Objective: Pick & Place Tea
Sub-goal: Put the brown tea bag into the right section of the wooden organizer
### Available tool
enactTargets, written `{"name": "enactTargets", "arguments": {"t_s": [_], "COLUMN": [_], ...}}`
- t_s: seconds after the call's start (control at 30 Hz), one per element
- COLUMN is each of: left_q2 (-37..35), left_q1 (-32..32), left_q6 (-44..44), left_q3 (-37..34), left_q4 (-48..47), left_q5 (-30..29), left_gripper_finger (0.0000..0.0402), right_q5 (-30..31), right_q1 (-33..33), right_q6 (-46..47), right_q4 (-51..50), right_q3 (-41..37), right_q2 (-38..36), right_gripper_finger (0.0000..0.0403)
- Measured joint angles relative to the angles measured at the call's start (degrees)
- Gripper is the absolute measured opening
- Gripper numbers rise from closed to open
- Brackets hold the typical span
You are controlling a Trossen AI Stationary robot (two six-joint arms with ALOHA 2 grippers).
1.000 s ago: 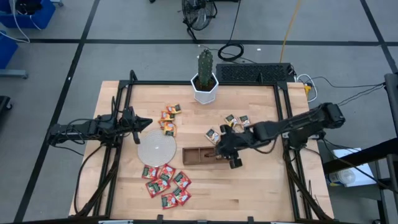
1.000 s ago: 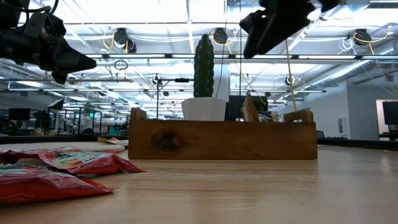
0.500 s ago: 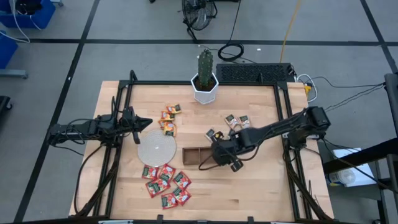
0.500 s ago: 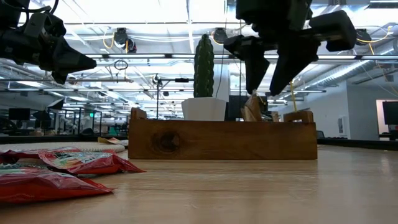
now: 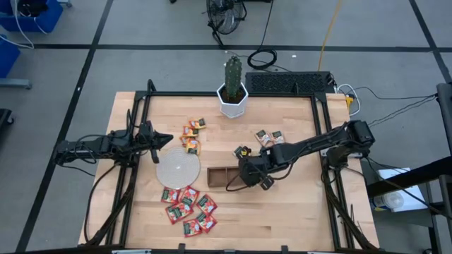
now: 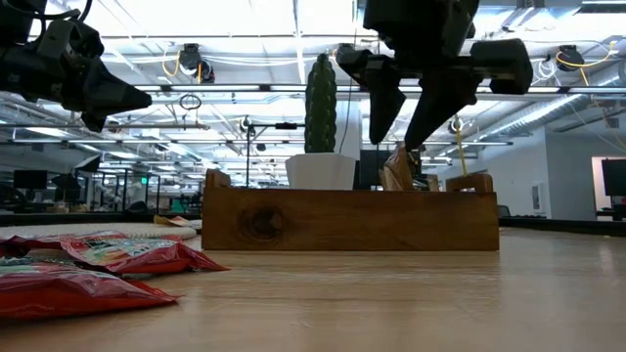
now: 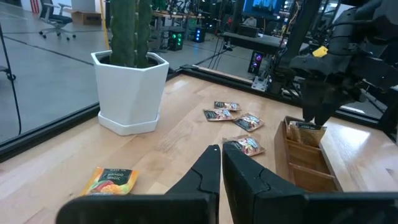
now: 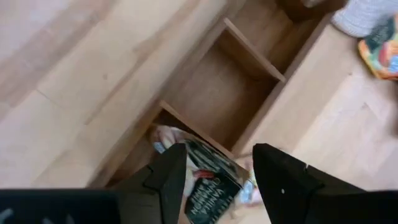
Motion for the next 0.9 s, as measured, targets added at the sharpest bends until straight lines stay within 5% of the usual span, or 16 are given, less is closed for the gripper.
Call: {"name": "enactTargets", "arguments": {"t_s": [0.33,0.73,0.9], "left_q2": [0.0,0.0,0.0], "left_q1": [0.0,0.0,0.0], "left_q6": [0.0,0.0,0.0], "left_q3": [0.0,0.0,0.0], "left_q4": [0.0,0.0,0.0], "left_q5": [0.0,0.0,0.0], "left_gripper_finger": [0.0021,0.0021,0.0021], "right_q5": [-1.2,2.1,2.2], "right_q1": [-0.2,1.6,2.2], "right_q6": [-1.2,-0.6,0.3], "right_q4": [6.2,6.2,7.0], "right_q3": [-5.1,-5.1,-5.1], "right_q2": [0.4,0.3,0.3], "right_gripper_finger": [0.0156,0.0017,0.0008]}}
